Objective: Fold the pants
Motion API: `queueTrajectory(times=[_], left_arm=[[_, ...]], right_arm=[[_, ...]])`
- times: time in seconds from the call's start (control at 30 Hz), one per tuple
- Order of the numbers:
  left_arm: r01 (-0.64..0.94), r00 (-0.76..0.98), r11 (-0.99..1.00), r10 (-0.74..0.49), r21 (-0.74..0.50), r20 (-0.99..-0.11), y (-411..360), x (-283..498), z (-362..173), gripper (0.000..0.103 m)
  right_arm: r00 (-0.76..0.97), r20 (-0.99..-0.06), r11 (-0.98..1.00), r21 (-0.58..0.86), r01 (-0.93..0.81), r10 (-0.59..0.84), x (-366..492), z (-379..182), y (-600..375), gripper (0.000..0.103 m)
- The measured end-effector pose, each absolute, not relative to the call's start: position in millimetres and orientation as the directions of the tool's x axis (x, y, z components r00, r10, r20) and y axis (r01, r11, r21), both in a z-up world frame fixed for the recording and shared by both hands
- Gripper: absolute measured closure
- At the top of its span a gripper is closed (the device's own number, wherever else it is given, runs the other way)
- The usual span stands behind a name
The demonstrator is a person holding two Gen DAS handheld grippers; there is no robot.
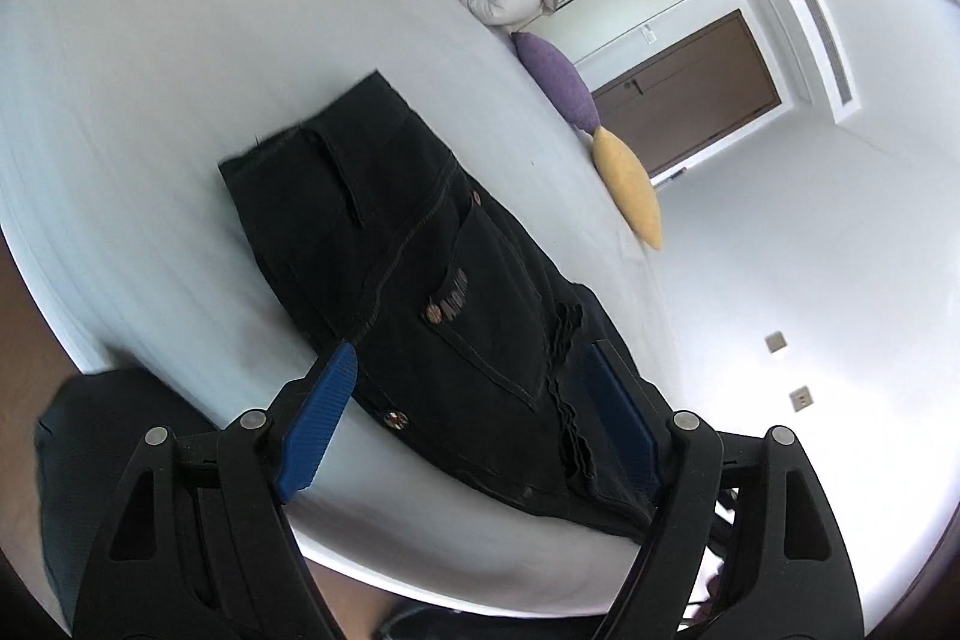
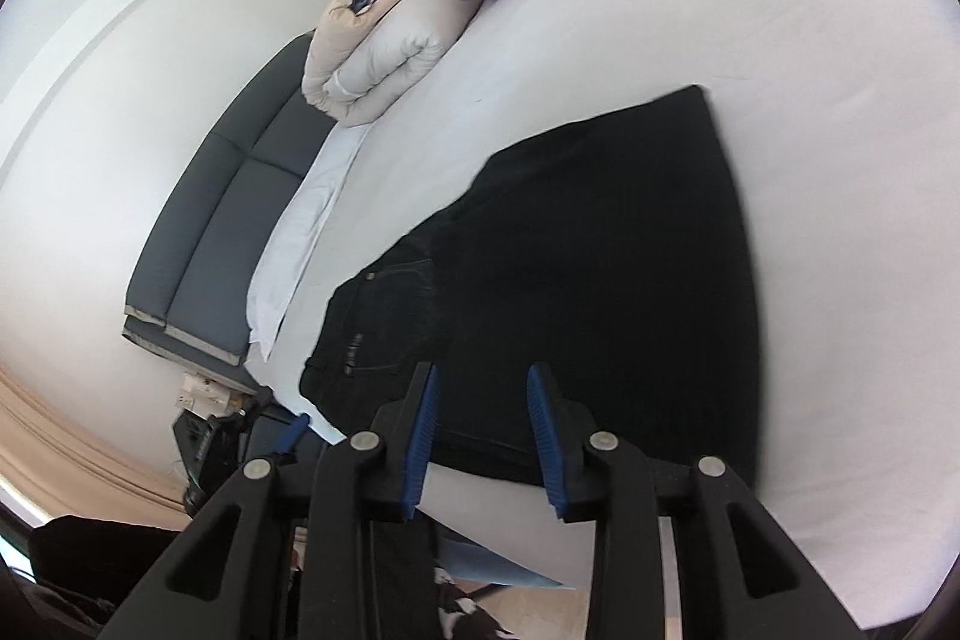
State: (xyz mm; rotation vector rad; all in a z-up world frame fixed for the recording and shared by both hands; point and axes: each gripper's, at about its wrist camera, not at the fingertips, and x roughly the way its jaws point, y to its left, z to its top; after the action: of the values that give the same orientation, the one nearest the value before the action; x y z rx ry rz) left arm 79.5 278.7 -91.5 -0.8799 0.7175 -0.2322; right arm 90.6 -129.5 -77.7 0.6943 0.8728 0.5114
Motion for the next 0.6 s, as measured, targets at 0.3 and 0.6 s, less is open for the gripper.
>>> queueTrajectory(times=[0.3,0.6], left_arm=[[-0.194,0.78,0.542,-0.42,-0.817,-0.464,311.7,68.4,-108.5,0.026],[-0.278,0.785,0.387,-0.435,-0.879,-0.44,358.5,80.6,-148.0,0.026]], right_arm=[[0.467,-0.531,0.626,0.777,-0.066,0.707,160.0,-105.0,-94.4,0.069],[0.399,-0.588,0.648,0.762,-0.02,0.704,152.2,-135.5,-80.7,0.077]])
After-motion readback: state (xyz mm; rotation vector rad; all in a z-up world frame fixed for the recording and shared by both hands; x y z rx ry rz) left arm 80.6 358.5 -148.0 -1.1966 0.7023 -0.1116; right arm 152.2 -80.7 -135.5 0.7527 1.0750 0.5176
